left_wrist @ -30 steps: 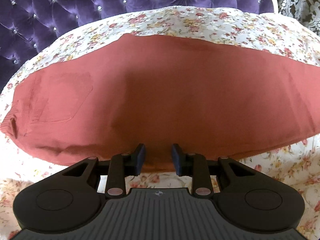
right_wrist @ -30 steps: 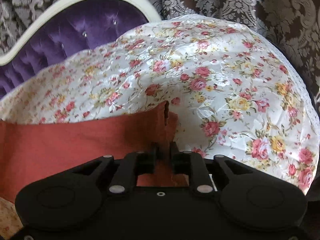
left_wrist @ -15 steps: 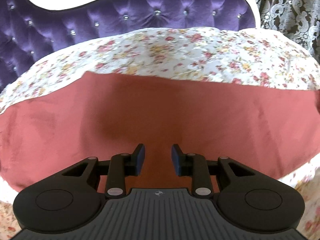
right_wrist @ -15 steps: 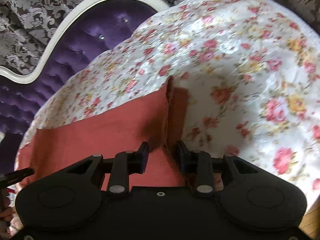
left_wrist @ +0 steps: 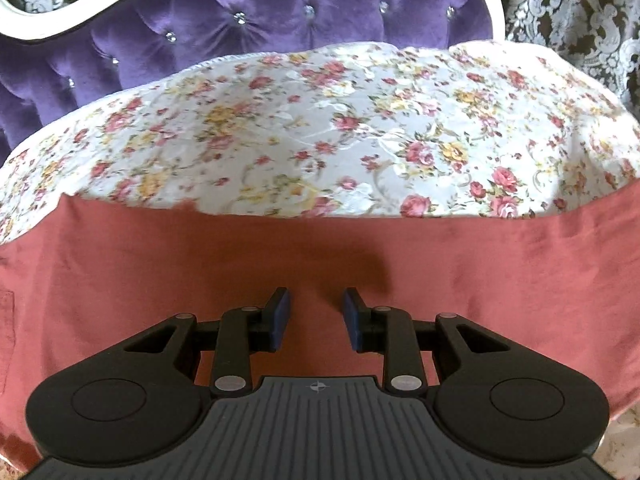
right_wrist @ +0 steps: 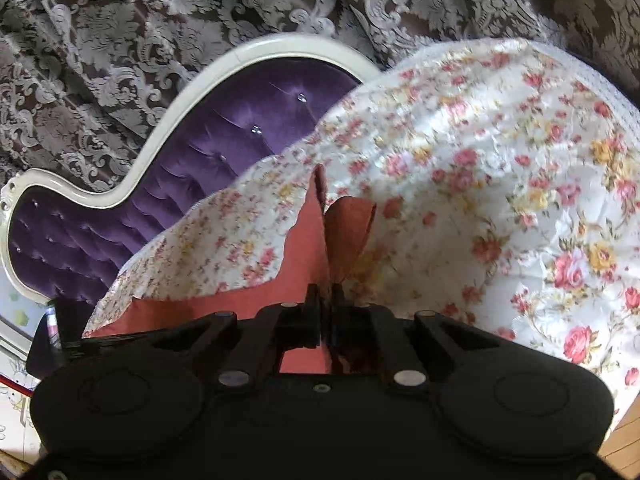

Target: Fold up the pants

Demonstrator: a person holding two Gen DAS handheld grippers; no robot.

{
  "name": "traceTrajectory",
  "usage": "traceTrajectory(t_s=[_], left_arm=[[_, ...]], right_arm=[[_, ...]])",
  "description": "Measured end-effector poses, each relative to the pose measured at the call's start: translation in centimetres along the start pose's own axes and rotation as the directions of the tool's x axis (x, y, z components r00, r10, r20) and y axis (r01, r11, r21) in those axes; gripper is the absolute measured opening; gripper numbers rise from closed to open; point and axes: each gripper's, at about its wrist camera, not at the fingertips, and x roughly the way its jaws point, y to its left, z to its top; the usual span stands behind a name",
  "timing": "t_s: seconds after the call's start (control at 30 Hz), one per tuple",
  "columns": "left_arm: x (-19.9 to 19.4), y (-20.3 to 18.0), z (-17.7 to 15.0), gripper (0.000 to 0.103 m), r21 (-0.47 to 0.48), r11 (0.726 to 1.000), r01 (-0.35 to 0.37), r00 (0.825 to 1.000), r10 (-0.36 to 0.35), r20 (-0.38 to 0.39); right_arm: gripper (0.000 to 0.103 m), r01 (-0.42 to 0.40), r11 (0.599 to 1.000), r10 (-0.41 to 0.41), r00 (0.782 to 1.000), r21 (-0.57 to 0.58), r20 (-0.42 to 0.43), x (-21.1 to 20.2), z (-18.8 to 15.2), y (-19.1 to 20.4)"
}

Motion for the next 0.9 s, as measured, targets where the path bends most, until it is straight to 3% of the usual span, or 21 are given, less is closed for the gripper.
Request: traceTrajectory(t_s=[0.2,0.37,0.6,0.73,0.9], left_arm=[[0.2,-1.0,0.0,0.028,0.016,0.999,-0.038,0.999,0.038,0.018],[-0.6,-0.7,-0.6,0.028,0.004,1.000,-0.002,1.000,0.002,0.000],[-2.3,-0.7,-4.1,0.029,0.044,0.999,0.010,1.000,-0.010,-0.003],[-3.6,-0.3,-6.0,0.028,0.075,0.997,0.037,0.999,-0.037,0.000],[-4.7,3.2,-7.2,0.028,0.023,0.999,0.039,0.999,-0.039,-0.006]], right_arm=[[0.012,-0.010,1.000,0.010,1.000,-0.014,0.003,0.0,0.4,1.1],[0.012,0.003,1.000,-0.003,1.000,-0.029,0.009,0.0,0.6,2.4],[0.012,0.024,0.999,-0.024,1.000,-0.049,0.013,-0.5,0.6,4.6],[0.012,0.028,0.996,-0.027,1.000,-0.084,0.010,-0.5,0.7,7.2],[0.012,-0.022,0.989,0.021,1.000,-0.145,-0.002,0.4,0.3,12.2]])
